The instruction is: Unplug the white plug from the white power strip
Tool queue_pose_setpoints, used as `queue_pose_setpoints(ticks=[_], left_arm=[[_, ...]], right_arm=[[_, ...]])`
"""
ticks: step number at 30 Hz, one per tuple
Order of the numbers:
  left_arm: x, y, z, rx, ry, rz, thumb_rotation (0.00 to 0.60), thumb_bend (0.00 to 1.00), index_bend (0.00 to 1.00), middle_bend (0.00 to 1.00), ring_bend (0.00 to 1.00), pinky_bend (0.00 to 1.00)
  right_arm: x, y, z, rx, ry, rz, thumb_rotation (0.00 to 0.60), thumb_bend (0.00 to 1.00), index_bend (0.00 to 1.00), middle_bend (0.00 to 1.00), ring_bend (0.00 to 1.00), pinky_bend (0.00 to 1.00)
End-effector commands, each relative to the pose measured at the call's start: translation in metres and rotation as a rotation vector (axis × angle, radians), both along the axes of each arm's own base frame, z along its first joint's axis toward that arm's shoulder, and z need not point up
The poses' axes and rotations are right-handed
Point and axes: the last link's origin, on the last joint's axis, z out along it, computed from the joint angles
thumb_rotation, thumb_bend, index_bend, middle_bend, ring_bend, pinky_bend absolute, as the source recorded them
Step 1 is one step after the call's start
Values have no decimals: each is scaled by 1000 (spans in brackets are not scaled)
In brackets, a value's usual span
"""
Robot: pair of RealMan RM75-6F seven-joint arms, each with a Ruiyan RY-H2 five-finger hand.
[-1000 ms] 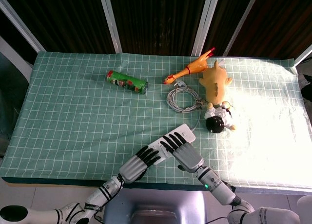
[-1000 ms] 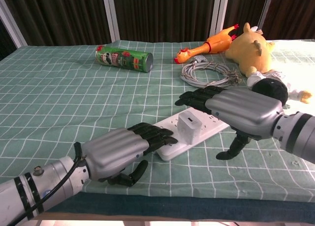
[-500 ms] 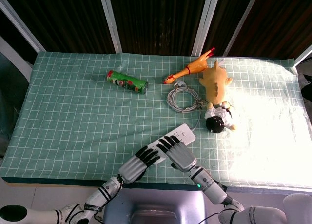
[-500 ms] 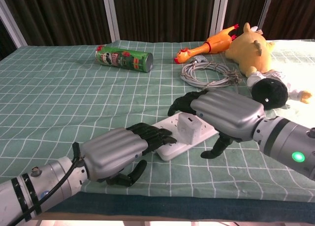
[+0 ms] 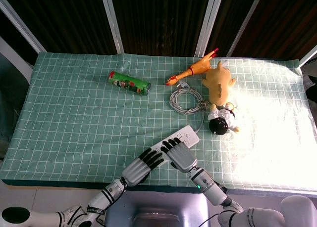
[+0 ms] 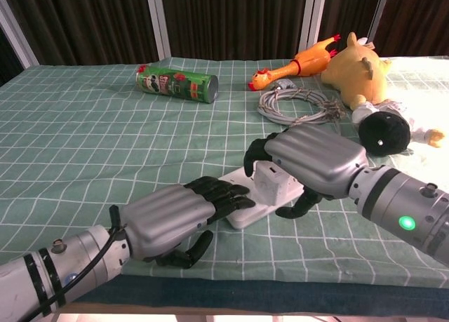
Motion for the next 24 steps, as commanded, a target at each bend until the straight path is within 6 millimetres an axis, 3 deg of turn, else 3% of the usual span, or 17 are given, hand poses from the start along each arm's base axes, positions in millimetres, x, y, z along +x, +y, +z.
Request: queue_pose_setpoints(ticks=[1,24], left_arm=[[0,0,0,-1,1,1,600,755,0,0,0,25],[-1,2,-2,3,12,-6,597,754,0,0,0,25]], right_arm=[[0,-1,-1,-8,1,0,600,332,529,405,368,443],[-3,-3,-9,-19,53,-1,600,366,554,428,397,463]])
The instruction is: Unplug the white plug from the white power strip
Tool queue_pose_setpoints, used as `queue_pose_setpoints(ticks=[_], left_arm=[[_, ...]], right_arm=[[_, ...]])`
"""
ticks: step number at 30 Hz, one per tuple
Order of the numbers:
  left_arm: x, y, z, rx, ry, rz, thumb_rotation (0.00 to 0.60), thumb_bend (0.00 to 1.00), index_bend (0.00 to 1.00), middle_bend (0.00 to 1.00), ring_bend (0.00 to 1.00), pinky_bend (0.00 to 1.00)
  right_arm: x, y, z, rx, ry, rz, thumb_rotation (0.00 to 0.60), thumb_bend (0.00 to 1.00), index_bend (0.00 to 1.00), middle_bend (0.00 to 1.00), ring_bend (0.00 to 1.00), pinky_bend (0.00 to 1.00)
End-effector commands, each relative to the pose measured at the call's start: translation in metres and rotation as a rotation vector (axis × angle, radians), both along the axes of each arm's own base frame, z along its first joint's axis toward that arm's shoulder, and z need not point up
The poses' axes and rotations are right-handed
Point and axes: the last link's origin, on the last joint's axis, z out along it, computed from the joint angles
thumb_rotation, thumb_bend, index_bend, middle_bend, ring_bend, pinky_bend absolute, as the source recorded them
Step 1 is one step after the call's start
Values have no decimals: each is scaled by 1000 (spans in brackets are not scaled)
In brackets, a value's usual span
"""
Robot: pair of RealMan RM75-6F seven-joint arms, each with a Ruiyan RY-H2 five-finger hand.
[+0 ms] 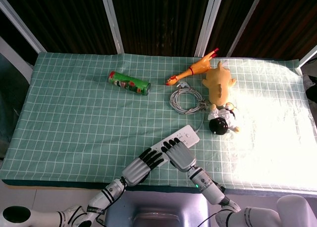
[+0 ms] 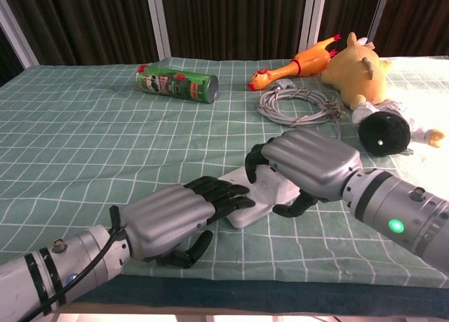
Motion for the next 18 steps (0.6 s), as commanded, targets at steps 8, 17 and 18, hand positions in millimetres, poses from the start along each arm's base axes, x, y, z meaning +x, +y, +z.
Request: queue_pose_setpoints(ticks=[8,17,18], left_arm=[[0,0,-1,-3,5,-3,599,755,0,0,0,25],[0,0,-1,2,14,-15,599,754,0,0,0,25],[0,0,-1,3,15,-18,599,754,0,0,0,25]], right_arm=[[1,-1,1,-14,0,7,600,442,596,432,432,494],[1,-1,0,-12,6,-2,600,549,725,505,544,550],[1,-1,0,-13,2,-2,600,549,739,516,555,565]])
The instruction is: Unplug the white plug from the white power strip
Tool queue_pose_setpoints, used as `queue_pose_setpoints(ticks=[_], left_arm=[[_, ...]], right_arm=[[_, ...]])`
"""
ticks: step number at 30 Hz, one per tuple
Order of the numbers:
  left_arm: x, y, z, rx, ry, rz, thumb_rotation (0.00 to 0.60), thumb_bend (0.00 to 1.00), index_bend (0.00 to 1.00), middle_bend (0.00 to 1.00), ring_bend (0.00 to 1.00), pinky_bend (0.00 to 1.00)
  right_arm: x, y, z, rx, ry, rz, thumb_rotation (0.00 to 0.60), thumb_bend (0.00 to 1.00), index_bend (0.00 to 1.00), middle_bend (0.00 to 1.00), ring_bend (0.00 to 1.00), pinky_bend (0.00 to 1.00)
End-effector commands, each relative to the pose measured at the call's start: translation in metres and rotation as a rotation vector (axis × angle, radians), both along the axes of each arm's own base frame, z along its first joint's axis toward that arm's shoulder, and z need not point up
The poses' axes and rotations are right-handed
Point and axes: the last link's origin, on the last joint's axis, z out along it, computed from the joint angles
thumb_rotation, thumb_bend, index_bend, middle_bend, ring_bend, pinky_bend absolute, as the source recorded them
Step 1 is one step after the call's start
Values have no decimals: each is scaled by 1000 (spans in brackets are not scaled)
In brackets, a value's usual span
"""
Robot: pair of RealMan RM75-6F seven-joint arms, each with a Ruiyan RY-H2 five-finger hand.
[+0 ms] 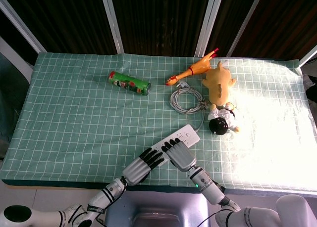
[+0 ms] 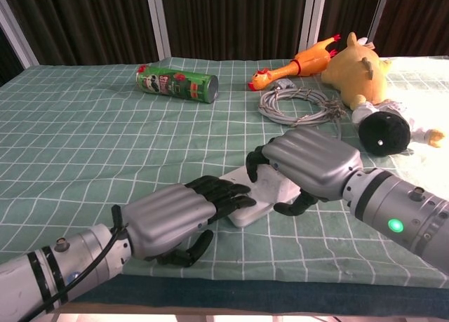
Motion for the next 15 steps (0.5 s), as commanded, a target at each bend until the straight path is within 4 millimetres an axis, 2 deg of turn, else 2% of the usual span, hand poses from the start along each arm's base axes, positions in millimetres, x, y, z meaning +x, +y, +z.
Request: queue_pose_setpoints(ticks=[1,6,15], left_arm=[[0,-1,0,2,2,-5,598,754,0,0,0,25],[0,0,0,5,7,-12,599,754,0,0,0,25],[2,1,-2,32,23,-34,581,754,0,0,0,26]], right_arm=[[1,0,0,-2,-9,-1,600,549,747,521,561,574],[3,1,1,1,-33,-1,600,549,795,554,593,611],[6,3,7,34,-110,-48,600,549,814,569,610,632]])
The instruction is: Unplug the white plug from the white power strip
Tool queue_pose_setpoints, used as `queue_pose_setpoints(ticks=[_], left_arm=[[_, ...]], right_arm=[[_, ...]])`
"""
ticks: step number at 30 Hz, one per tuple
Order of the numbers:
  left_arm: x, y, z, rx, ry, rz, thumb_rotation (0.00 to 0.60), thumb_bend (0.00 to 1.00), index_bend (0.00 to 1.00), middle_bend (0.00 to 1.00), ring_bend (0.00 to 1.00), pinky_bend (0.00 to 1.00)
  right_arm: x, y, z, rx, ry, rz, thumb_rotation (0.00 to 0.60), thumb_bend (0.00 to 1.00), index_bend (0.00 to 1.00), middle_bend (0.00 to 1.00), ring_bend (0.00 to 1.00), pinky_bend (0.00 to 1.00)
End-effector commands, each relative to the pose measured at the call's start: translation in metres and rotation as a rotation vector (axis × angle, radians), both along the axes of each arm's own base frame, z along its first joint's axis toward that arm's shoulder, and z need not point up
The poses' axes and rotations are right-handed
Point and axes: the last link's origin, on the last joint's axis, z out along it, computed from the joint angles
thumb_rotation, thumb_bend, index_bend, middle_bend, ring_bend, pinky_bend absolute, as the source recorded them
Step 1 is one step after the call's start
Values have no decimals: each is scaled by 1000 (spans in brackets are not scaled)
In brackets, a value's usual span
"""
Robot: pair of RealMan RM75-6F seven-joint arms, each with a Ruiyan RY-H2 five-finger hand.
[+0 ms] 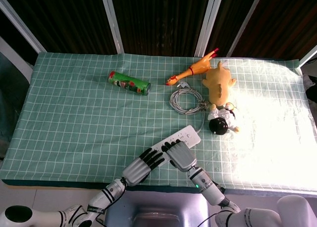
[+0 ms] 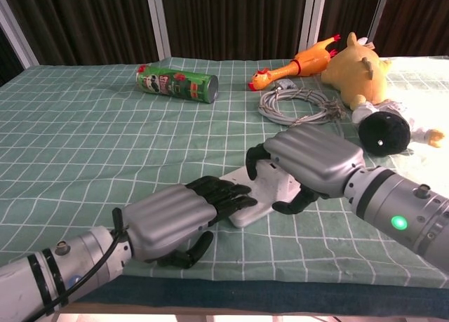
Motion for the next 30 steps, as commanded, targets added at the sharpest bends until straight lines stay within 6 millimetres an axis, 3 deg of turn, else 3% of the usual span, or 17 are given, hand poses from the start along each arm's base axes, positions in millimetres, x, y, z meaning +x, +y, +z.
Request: queue_pose_setpoints(ticks=[1,10,18,22,27,30], left_arm=[[1,0,-1,1,0,0,581,755,0,0,0,26],[3,3,-4,-1,2,2,584,755,0,0,0,26],[8,7,2,8,-38,3,588,755,0,0,0,25],[8,7,12,19,-72,0,585,755,0,0,0,26],[6,7,27,32,-100,0,584,754,0,0,0,26],[6,7,29,33,-104,1,583,755,0,0,0,26]], right_arm=[[-1,0,2,15,-16,-22,600,549,815,569,610,632],[1,0,10,16,-45,-33,600,549,819,572,612,635],[-1,6,33,-35,-83,2,600,549,819,572,612,635],[-15,12,53,-66,-27,18,600,550,819,572,612,635],[-53,19,86,-125,184,38,600,549,812,572,612,636],[-57,20,91,-129,217,37,600,550,807,572,612,636]])
